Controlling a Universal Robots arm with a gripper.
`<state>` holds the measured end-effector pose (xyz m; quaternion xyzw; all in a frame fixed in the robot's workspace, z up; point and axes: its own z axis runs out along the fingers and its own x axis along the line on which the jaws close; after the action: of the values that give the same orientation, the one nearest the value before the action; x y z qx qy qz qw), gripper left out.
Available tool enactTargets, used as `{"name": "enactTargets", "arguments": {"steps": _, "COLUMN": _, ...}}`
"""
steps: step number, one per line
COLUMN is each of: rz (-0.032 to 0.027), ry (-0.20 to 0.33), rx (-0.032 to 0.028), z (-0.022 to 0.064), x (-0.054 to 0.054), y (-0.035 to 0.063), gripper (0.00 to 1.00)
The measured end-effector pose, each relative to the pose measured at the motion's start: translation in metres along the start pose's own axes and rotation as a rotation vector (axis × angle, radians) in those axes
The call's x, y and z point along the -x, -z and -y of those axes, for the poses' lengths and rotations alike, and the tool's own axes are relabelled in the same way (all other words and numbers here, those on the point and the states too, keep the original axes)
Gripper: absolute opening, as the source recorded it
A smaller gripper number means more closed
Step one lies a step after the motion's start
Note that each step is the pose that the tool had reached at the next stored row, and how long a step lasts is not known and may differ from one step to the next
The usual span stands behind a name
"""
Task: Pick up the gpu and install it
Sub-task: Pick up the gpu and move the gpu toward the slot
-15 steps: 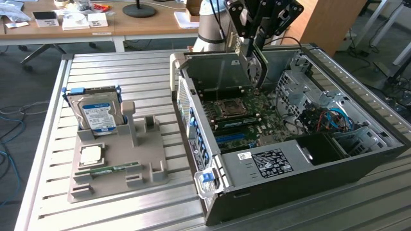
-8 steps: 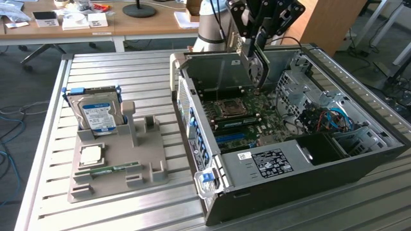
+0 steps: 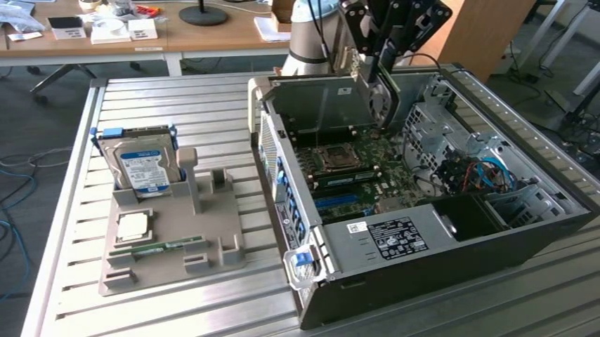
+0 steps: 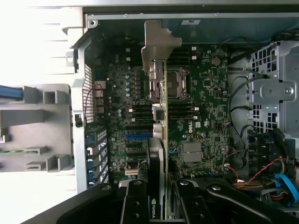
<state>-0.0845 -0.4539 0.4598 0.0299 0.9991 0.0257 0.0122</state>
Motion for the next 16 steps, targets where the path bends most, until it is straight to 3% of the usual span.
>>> {"name": "enactTargets", "arguments": {"steps": 10, "rz": 0.0000, "ry": 0.000, "rx": -0.0001, "z": -0.0008, "x": 0.015, "y": -0.0004, "gripper": 0.27}}
{"name": "enactTargets", "arguments": {"steps": 16, "rz": 0.0000, "ry": 0.000, "rx": -0.0001, "z": -0.0009, "x": 0.015, "y": -0.0004, "gripper": 0.27}}
